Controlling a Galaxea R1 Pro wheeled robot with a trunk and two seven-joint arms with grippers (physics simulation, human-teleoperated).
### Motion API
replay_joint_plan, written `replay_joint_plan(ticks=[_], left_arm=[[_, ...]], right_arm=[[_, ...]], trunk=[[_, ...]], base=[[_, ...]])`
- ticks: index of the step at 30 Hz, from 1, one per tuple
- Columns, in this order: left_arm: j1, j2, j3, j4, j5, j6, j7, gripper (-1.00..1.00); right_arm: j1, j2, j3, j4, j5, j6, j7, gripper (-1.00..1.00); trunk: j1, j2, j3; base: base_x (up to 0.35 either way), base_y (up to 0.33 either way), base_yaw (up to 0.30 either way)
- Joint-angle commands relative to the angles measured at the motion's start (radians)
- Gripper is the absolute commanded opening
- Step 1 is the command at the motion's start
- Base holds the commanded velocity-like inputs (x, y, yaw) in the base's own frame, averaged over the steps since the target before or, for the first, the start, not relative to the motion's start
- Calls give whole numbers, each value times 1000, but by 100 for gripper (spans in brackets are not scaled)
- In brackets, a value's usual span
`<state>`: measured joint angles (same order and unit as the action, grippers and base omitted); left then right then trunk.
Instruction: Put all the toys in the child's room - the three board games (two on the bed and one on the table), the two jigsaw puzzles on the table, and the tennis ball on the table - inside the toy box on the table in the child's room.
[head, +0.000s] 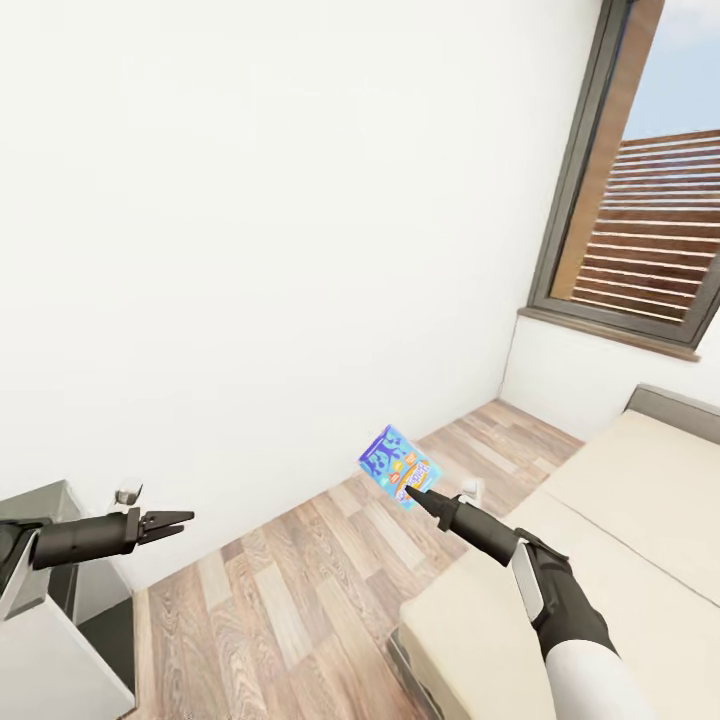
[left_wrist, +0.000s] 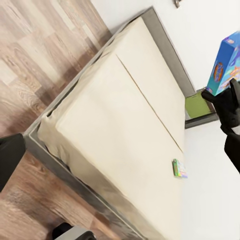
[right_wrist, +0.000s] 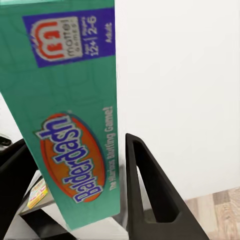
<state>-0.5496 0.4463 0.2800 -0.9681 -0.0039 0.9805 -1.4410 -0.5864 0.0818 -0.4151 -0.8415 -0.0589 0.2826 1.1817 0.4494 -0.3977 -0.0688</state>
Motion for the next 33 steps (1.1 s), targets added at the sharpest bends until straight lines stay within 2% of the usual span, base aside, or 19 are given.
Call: replay_joint_plan(ticks=[1, 13, 33], left_arm=[[-1, 0, 0, 0, -1, 10, -4, 100], [-1, 1, 0, 0, -1, 10, -5, 100], [-1, 1, -1, -1, -1, 10, -8, 100]], right_arm=[[-1, 1, -4, -1, -2, 10, 1, -100], [-1, 2, -4, -1, -3, 11, -5, -100], [-1, 3, -3, -1, -2, 12, -8, -100]], trunk=[[1, -2, -2], [1, -2, 3], [1, -2, 12]], base=[[-10, 0, 280], [-10, 0, 281], [-99, -17, 281]])
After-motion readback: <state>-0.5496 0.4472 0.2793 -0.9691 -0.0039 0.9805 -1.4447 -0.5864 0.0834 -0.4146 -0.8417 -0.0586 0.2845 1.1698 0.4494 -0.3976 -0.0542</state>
